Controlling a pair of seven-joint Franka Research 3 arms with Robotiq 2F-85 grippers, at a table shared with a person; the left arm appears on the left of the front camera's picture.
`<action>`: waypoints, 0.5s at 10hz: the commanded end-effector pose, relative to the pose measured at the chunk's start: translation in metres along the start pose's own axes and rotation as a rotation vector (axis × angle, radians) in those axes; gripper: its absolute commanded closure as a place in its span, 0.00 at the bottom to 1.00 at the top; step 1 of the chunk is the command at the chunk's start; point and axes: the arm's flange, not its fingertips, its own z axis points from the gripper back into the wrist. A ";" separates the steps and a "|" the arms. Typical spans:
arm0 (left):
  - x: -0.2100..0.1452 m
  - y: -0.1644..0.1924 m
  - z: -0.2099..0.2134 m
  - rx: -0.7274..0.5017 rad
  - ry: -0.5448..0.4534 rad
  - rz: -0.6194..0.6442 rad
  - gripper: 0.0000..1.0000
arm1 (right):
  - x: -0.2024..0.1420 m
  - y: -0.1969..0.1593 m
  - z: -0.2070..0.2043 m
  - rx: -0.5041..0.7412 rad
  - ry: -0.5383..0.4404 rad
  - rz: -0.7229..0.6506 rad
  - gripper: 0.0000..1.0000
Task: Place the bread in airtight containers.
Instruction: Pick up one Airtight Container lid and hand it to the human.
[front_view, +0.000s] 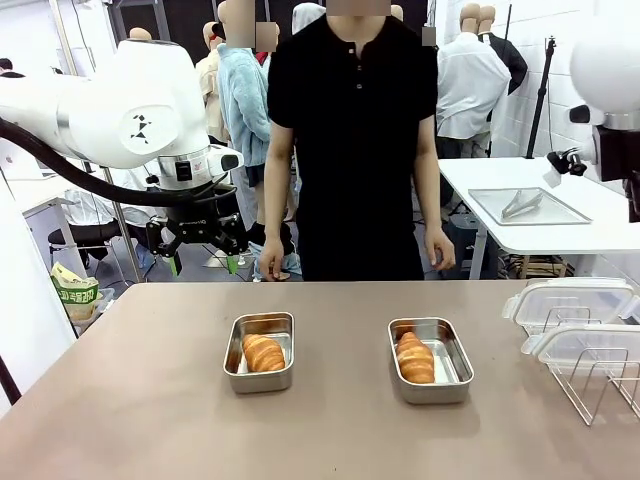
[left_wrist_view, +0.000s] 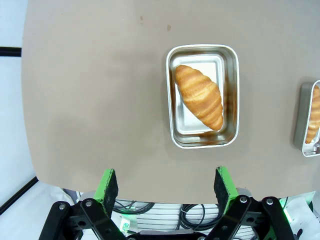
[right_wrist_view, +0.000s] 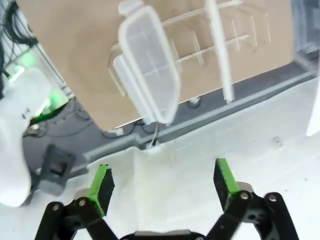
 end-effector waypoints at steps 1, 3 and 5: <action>0.000 0.002 0.001 -0.003 -0.001 0.002 0.00 | -0.022 0.001 -0.014 0.020 -0.224 0.016 0.00; 0.000 0.002 0.001 -0.003 -0.001 0.002 0.00 | -0.028 -0.006 -0.028 0.081 -0.286 0.066 0.00; 0.000 0.002 0.001 -0.003 -0.001 0.002 0.00 | -0.027 -0.017 -0.034 0.147 -0.311 0.076 0.00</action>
